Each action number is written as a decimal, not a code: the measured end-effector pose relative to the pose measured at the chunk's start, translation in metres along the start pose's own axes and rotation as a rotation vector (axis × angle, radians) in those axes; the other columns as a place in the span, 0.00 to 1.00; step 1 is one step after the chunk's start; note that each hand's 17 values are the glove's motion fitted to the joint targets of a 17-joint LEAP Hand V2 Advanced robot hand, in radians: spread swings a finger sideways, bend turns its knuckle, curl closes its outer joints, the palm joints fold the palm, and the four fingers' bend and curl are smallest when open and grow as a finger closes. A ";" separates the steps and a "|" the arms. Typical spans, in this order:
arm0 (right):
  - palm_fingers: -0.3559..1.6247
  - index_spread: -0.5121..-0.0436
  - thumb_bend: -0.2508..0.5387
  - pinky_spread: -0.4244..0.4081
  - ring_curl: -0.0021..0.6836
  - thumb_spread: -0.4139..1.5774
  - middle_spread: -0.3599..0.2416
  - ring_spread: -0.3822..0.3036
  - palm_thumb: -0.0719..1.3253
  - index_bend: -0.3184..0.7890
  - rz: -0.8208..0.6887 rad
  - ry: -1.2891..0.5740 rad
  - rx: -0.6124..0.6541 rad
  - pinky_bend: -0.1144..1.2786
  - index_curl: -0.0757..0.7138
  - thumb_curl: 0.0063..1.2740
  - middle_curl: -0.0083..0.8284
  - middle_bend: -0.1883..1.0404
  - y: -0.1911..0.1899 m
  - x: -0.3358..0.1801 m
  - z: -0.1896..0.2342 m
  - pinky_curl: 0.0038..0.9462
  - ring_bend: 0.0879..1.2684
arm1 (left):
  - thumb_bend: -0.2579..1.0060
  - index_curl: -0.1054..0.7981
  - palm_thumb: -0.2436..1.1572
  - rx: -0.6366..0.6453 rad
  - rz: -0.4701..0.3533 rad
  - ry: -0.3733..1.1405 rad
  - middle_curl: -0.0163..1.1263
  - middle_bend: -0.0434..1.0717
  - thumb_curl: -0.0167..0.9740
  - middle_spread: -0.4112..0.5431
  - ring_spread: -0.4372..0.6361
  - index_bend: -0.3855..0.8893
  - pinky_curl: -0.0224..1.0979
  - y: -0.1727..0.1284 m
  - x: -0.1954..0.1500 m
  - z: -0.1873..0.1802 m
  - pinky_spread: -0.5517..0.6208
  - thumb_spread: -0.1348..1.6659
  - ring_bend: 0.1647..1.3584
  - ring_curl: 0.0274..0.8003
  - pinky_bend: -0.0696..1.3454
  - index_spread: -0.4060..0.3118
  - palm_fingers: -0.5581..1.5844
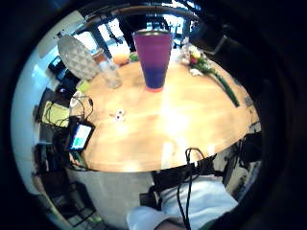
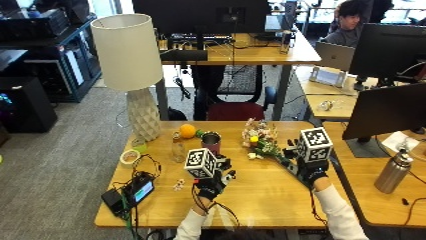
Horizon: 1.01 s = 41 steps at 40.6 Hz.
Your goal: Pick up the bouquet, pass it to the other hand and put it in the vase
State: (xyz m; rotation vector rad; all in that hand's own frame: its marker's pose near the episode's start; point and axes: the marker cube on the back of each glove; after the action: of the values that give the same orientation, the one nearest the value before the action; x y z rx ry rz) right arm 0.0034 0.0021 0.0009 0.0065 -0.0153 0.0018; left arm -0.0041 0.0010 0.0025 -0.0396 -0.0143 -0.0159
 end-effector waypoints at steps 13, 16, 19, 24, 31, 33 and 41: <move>0.37 0.31 0.45 0.80 0.28 0.69 0.44 0.68 0.24 0.38 -0.002 -0.040 -0.012 0.48 0.21 0.07 0.23 0.37 0.004 -0.011 -0.011 0.26 0.30 | 0.32 0.37 0.39 -0.041 -0.029 -0.077 0.15 0.17 0.14 0.50 0.62 0.55 0.19 -0.011 0.001 -0.012 0.72 0.63 0.23 0.21 0.28 0.45 0.50; 0.36 0.28 0.43 0.81 0.31 0.72 0.44 0.69 0.24 0.39 -0.025 -0.055 -0.061 0.48 0.23 0.08 0.26 0.37 -0.009 -0.013 -0.002 0.27 0.31 | 0.31 0.40 0.39 -0.061 -0.041 -0.123 0.16 0.17 0.16 0.51 0.63 0.54 0.20 -0.021 0.002 -0.013 0.73 0.66 0.23 0.22 0.28 0.45 0.49; 0.36 0.27 0.41 0.81 0.32 0.74 0.45 0.69 0.24 0.39 -0.042 -0.084 -0.121 0.48 0.24 0.09 0.28 0.38 -0.026 -0.014 0.010 0.28 0.31 | 0.30 0.42 0.39 -0.085 -0.052 -0.181 0.17 0.17 0.17 0.51 0.65 0.54 0.22 -0.029 0.005 -0.015 0.74 0.68 0.23 0.23 0.28 0.45 0.49; 0.38 0.30 0.35 0.84 0.36 0.74 0.55 0.75 0.23 0.27 -0.019 -0.100 -0.171 0.52 0.18 0.11 0.35 0.47 -0.048 -0.015 0.017 0.31 0.36 | 0.27 0.44 0.38 -0.113 -0.052 -0.218 0.18 0.17 0.19 0.53 0.67 0.49 0.24 -0.039 0.008 -0.010 0.76 0.71 0.23 0.25 0.29 0.47 0.46; 0.38 0.39 0.31 0.86 0.42 0.74 0.60 0.78 0.25 0.30 0.057 -0.096 -0.213 0.58 0.15 0.14 0.39 0.48 -0.073 0.000 0.026 0.35 0.43 | 0.24 0.47 0.38 -0.120 -0.045 -0.206 0.19 0.17 0.21 0.55 0.70 0.46 0.26 -0.041 0.012 -0.006 0.77 0.73 0.25 0.27 0.30 0.49 0.45; 0.38 0.43 0.31 0.87 0.43 0.73 0.61 0.78 0.26 0.31 0.091 -0.095 -0.227 0.60 0.14 0.15 0.39 0.48 -0.081 0.007 0.030 0.35 0.44 | 0.23 0.48 0.38 -0.123 -0.042 -0.203 0.19 0.17 0.22 0.55 0.70 0.46 0.26 -0.043 0.012 -0.003 0.77 0.73 0.25 0.27 0.30 0.50 0.45; 0.39 0.56 0.30 0.86 0.46 0.73 0.67 0.79 0.29 0.29 0.260 -0.119 -0.282 0.67 0.12 0.17 0.41 0.47 -0.113 0.043 0.050 0.39 0.49 | 0.21 0.50 0.39 -0.124 -0.017 -0.187 0.20 0.17 0.24 0.56 0.71 0.45 0.28 -0.042 0.021 -0.005 0.78 0.74 0.25 0.28 0.30 0.50 0.44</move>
State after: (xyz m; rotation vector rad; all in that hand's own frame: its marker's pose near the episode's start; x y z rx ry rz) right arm 0.0455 -0.1108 0.0504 -0.2775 -0.1356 0.2597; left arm 0.0165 -0.0418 -0.0008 -0.1646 -0.2012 -0.0296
